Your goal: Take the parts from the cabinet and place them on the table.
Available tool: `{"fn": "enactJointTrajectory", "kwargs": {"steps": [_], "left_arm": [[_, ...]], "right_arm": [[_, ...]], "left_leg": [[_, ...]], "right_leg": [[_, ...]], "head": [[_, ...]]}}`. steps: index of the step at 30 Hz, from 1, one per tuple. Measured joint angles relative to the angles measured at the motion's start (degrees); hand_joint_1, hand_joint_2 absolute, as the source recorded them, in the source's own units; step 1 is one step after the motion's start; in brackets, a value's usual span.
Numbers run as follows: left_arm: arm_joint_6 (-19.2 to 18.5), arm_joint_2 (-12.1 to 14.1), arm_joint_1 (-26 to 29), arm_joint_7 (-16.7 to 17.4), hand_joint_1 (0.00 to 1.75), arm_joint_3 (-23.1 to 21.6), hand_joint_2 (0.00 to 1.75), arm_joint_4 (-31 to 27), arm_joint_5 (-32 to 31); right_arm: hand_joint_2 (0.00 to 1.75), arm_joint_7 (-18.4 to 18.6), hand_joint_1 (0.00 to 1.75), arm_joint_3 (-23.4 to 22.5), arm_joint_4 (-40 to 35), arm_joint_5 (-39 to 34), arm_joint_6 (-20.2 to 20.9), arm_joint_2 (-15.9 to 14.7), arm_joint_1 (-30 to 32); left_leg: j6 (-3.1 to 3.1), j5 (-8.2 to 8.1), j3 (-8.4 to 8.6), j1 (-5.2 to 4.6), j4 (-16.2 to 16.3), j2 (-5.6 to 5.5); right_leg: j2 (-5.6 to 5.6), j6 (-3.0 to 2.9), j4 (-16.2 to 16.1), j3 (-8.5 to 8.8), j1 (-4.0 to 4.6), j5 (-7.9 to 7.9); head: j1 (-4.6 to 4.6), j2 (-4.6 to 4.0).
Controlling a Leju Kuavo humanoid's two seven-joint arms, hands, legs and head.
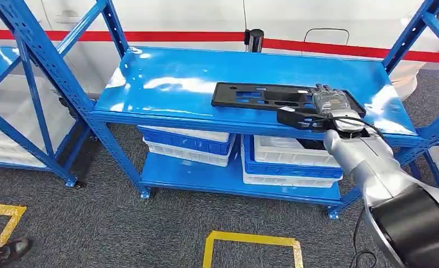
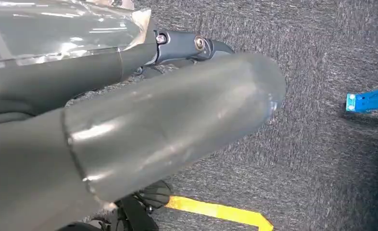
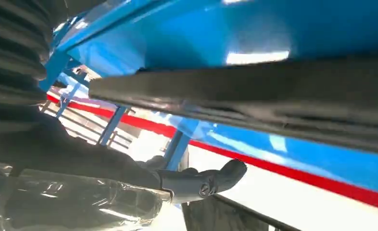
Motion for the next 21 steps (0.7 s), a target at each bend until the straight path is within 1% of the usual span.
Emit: {"fn": "enactJointTrajectory", "kwargs": {"steps": [6, 21], "left_arm": [[0.0, 0.0, 0.0, 0.0, 0.00, 0.0, 0.00, 0.0, 0.0], [0.0, 0.0, 0.0, 0.0, 0.00, 0.3, 0.00, 0.0, 0.0]], "right_arm": [[1.75, 0.2, 0.00, 0.0, 0.0, 0.1, 0.0, 0.5, 1.1], [1.75, 2.5, 0.00, -0.2, 0.0, 0.7, -0.7, 0.7, 0.8]], "left_leg": [[0.00, 0.00, 0.00, 0.00, 0.0, 0.00], [0.00, 0.00, -0.01, 0.00, 0.0, 0.00]], "right_leg": [[0.00, 0.00, 0.0, -0.01, 0.00, 0.00], [0.00, 0.00, 0.0, 0.00, 0.00, 0.00]], "head": [[-0.02, -0.02], [-0.02, -0.02]]}}
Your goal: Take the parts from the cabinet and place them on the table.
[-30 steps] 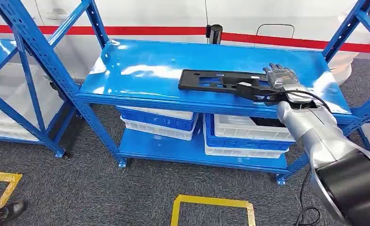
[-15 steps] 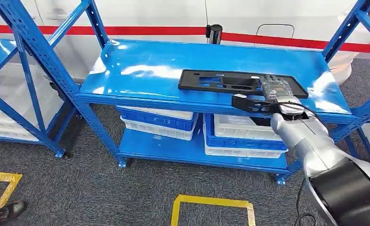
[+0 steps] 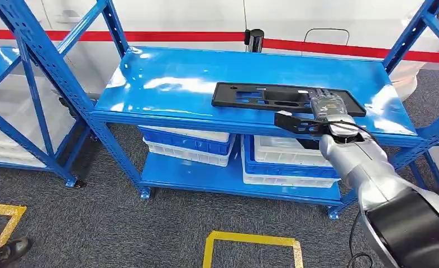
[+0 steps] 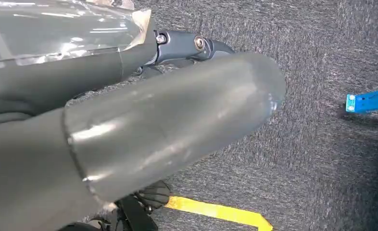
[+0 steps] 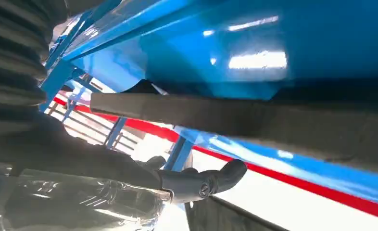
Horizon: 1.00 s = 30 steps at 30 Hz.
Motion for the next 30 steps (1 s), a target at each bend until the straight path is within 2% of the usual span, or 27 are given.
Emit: {"fn": "enactJointTrajectory", "kwargs": {"steps": [13, 30], "left_arm": [[0.0, 0.0, 0.0, 0.0, 0.00, 0.1, 0.00, 0.0, -0.1], [0.0, 0.0, 0.0, -0.1, 0.00, 0.2, 0.00, 0.0, -0.2]], "right_arm": [[1.75, 0.7, 0.00, -1.1, 0.0, 0.3, 0.9, -0.4, -2.4], [1.75, 1.5, 0.00, -1.0, 0.2, 2.1, 1.8, -0.2, -1.2]], "left_leg": [[0.00, 0.00, 0.00, 0.00, 0.0, 0.00], [0.00, 0.00, 0.00, 0.00, 0.0, 0.00]], "right_leg": [[0.00, 0.00, 0.0, 0.00, 0.00, 0.00], [0.00, 0.00, 0.0, 0.00, 0.00, 0.00]], "head": [[0.00, 0.00], [0.00, 0.00]]}}
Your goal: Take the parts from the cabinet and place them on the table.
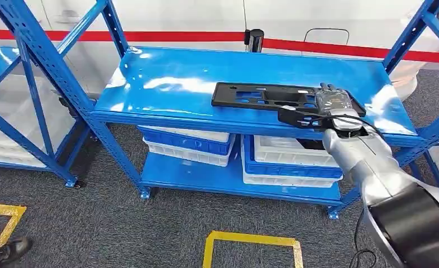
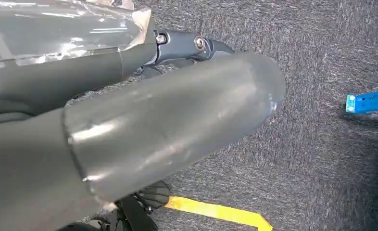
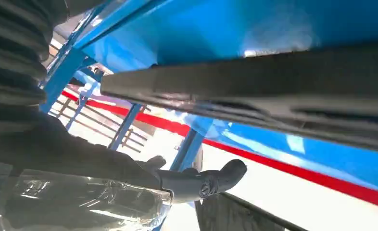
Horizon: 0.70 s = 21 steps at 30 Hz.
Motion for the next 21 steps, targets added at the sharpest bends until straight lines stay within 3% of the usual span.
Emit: {"fn": "enactJointTrajectory", "kwargs": {"steps": [1, 2, 3, 13, 21], "left_arm": [[0.0, 0.0, 0.0, 0.0, 0.00, 0.1, 0.00, 0.0, 0.0], [0.0, 0.0, 0.0, 0.0, 0.00, 0.2, 0.00, 0.0, 0.0], [0.0, 0.0, 0.0, 0.0, 0.00, 0.3, 0.00, 0.0, 0.0], [-0.1, 0.0, 0.0, 0.0, 0.00, 0.8, 0.00, 0.0, 0.1], [-0.5, 0.0, 0.0, 0.0, 0.00, 0.8, 0.00, 0.0, -0.6]], "right_arm": [[1.75, 0.0, 0.00, 0.0, 0.0, 0.0, 0.0, 0.0, 0.1], [1.75, 0.0, 1.48, 0.0, 0.0, 0.0, 0.0, 0.1, 0.2], [1.75, 0.0, 1.75, 0.0, 0.0, 0.0, 0.0, 0.1, 0.3], [1.75, -1.3, 1.59, -0.6, 0.0, -0.2, -1.3, 0.0, 0.6], [1.75, -3.4, 1.61, -1.4, 0.0, 0.3, -2.6, -0.2, 0.1]], "left_leg": [[0.00, 0.00, 0.00, 0.00, 0.0, 0.00], [0.00, 0.00, 0.00, 0.00, 0.0, 0.00], [0.00, 0.00, 0.00, 0.00, 0.0, 0.00], [0.00, 0.00, 0.01, 0.00, 0.0, 0.00], [0.00, 0.00, 0.03, 0.00, 0.0, -0.01]], "right_leg": [[0.00, 0.00, 0.0, 0.00, 0.00, 0.00], [0.00, 0.00, 0.0, -0.01, 0.00, 0.00], [0.00, 0.00, 0.0, 0.00, 0.00, 0.00], [0.00, 0.00, 0.0, 0.00, 0.00, 0.00], [0.00, 0.00, 0.0, 0.02, 0.00, 0.00]], "head": [[0.00, 0.02], [0.00, 0.00], [0.00, 0.00], [0.02, 0.00], [0.00, 0.02]]}}
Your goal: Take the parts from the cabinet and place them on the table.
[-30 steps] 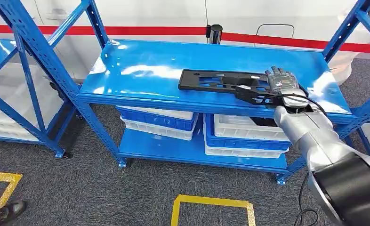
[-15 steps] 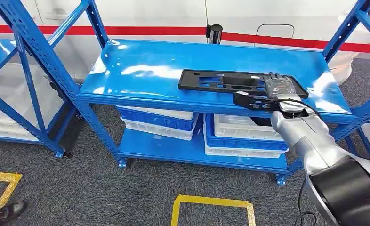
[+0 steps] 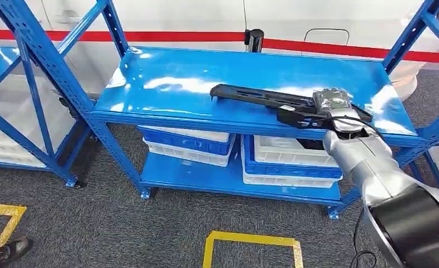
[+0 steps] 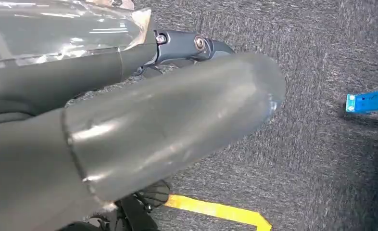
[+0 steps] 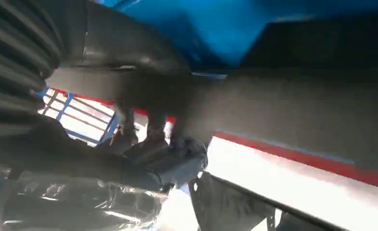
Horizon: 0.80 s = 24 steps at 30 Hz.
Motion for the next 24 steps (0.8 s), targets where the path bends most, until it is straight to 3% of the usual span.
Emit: {"fn": "enactJointTrajectory", "kwargs": {"steps": [15, 19, 20, 21, 22, 24], "left_arm": [[-0.4, 0.0, 0.0, 0.0, 0.00, 0.0, 0.00, 0.0, -0.5], [-0.3, 0.0, 0.0, 0.0, 0.00, 0.2, 0.00, 0.0, -0.6], [-0.1, 0.0, 0.0, 0.0, 0.00, 0.3, 0.00, 0.0, -0.6], [0.1, 0.0, 0.0, 0.0, 0.00, 0.5, 0.00, 0.0, -0.6], [0.4, 0.0, 0.0, -0.1, 0.00, 0.6, 1.75, 0.0, -0.6], [0.7, -0.1, 0.1, -0.1, 0.00, 0.7, 1.75, -0.7, 0.0]], "right_arm": [[1.75, -2.1, 1.62, -0.7, 0.0, 1.0, -1.7, -0.2, 0.1], [1.75, -4.2, 1.50, -1.2, -0.3, 0.8, -3.9, -0.2, 0.1], [1.75, -5.8, 1.64, -1.5, -0.6, 0.5, -5.1, -0.1, 0.1], [1.75, -7.8, 1.64, -1.9, -0.9, 0.2, -5.9, 0.1, -0.1], [1.75, -11.3, 1.68, -2.2, -1.6, -0.2, -6.9, 0.4, -0.4], [1.75, -17.9, 1.68, -3.0, -3.7, -1.1, -10.1, 1.0, -1.0]], "left_leg": [[0.00, 0.00, -0.04, -0.01, 0.0, 0.01], [0.00, 0.00, -0.06, -0.01, 0.0, 0.01], [0.00, 0.00, -0.08, 0.00, 0.0, 0.01], [0.00, 0.00, -0.09, 0.00, 0.0, 0.02], [0.00, 0.00, -0.12, 0.00, 0.0, 0.06], [0.00, 0.02, -0.15, 0.04, 0.0, 0.19]], "right_leg": [[0.00, 0.00, 0.0, -0.04, 0.00, 0.00], [0.00, 0.00, 0.0, -0.04, 0.00, 0.00], [0.00, 0.00, 0.0, -0.03, 0.00, 0.00], [0.00, 0.00, 0.0, -0.04, 0.01, 0.00], [0.03, 0.00, 0.0, -0.02, 0.00, 0.01], [0.16, 0.00, 0.0, -0.07, 0.00, 0.02]], "head": [[0.00, 0.00], [0.00, 0.00], [0.02, 0.00], [0.02, -0.02], [0.02, 0.00], [0.00, -0.02]]}}
